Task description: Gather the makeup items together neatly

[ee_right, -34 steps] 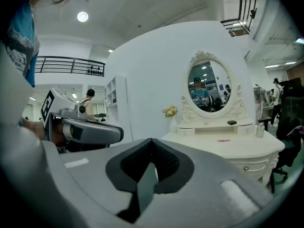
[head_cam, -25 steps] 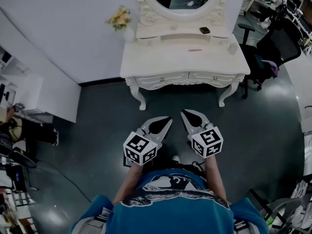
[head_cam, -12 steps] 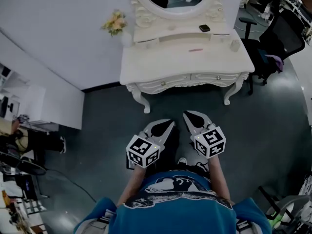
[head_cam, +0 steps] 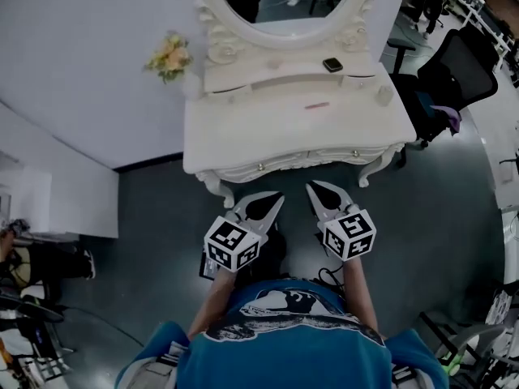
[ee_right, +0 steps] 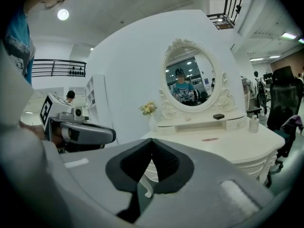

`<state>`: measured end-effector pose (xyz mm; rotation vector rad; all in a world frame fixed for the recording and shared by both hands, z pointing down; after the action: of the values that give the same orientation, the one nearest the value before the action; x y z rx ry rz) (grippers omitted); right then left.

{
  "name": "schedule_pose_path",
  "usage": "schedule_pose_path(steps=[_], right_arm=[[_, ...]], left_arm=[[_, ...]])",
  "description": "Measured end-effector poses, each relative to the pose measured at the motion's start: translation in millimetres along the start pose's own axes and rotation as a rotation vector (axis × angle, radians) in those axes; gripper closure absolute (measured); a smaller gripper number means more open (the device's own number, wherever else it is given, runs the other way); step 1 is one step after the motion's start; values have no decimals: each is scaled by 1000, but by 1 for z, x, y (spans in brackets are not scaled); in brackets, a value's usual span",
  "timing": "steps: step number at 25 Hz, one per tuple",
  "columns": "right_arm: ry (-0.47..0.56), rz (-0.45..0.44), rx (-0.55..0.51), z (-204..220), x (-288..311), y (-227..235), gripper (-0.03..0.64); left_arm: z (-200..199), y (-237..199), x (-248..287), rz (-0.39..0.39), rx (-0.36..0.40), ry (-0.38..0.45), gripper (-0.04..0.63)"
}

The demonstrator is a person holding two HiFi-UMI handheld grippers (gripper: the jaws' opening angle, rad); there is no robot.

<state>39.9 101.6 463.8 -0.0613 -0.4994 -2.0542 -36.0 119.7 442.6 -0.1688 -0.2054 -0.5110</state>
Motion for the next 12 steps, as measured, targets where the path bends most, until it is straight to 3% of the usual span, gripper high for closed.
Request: schedule_pose_path(steps=[12], right_arm=[[-49, 55, -1, -41, 106, 32, 614]], left_arm=[[-29, -123, 48, 51, -30, 15, 583]])
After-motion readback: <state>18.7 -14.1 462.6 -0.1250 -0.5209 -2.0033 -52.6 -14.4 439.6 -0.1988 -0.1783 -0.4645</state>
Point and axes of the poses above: the fingertips, and each gripper's own axes: x forward along the fingers, y to its right, z out of its underside, the point moved 1 cm from there along -x, backward along the fingers, and after that the axes turned 7 degrees about x, right-handed, at the moved point
